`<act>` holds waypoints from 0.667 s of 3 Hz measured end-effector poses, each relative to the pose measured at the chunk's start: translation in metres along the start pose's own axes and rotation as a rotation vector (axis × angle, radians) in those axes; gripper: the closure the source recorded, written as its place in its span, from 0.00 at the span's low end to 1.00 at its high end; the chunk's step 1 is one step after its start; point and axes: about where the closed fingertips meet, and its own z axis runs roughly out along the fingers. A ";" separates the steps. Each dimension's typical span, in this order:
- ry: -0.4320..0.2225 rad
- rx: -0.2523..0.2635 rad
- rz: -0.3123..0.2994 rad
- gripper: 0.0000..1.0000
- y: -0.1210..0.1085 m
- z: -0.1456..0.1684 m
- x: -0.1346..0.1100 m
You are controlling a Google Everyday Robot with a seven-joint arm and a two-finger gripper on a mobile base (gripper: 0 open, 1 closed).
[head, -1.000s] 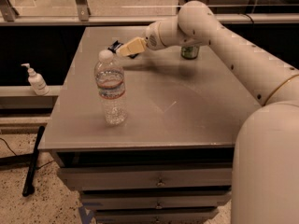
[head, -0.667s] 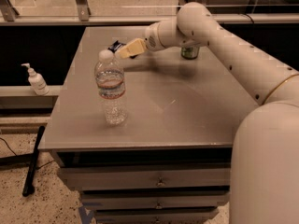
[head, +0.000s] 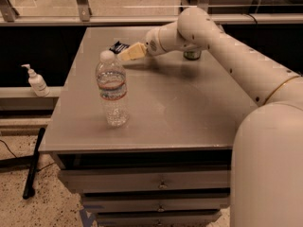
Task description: Pick rxbar blueberry
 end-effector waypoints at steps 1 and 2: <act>0.000 -0.004 0.003 0.41 0.000 0.004 0.004; -0.001 -0.007 0.010 0.64 0.002 0.006 0.009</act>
Offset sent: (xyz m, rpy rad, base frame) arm -0.0018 -0.0027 -0.0130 0.0123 0.0110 -0.0080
